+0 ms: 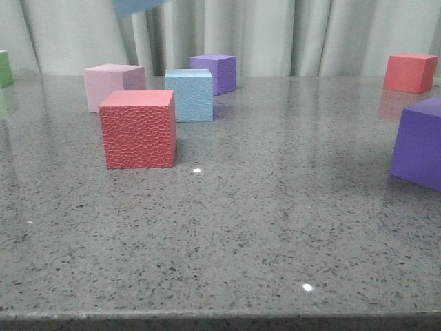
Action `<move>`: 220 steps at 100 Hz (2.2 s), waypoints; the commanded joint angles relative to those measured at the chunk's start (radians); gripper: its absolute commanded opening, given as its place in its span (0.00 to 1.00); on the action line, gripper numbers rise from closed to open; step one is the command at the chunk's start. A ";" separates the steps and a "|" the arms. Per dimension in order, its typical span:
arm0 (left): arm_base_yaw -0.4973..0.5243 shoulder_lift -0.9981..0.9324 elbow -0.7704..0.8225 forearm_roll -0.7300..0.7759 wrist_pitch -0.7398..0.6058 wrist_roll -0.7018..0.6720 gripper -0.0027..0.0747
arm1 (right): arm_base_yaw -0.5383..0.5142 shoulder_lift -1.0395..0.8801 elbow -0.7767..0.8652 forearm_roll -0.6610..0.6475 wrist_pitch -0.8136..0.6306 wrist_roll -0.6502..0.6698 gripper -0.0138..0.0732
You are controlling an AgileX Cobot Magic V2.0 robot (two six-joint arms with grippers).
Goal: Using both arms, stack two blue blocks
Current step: 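Lower the held cube onto the placed light blue cube, then open the left gripper and lift it off the stack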
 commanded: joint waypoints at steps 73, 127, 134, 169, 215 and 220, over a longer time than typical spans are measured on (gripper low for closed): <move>-0.085 0.066 -0.031 0.056 -0.092 -0.090 0.44 | -0.004 -0.024 -0.022 -0.012 -0.030 -0.013 0.86; -0.085 0.061 -0.031 0.056 -0.075 -0.083 0.89 | -0.004 -0.024 -0.022 -0.012 -0.005 -0.014 0.86; -0.085 0.058 -0.033 0.056 -0.072 -0.083 0.89 | -0.004 -0.024 -0.022 -0.012 -0.005 -0.014 0.86; -0.117 -0.042 -0.045 0.154 -0.076 -0.057 0.84 | -0.004 -0.091 0.000 -0.055 -0.084 -0.014 0.86; -0.275 -0.255 0.113 0.453 0.010 -0.057 0.55 | -0.004 -0.344 0.247 -0.093 -0.251 -0.013 0.86; -0.283 -0.285 0.154 0.455 -0.003 -0.057 0.53 | -0.004 -0.379 0.274 -0.099 -0.263 -0.013 0.86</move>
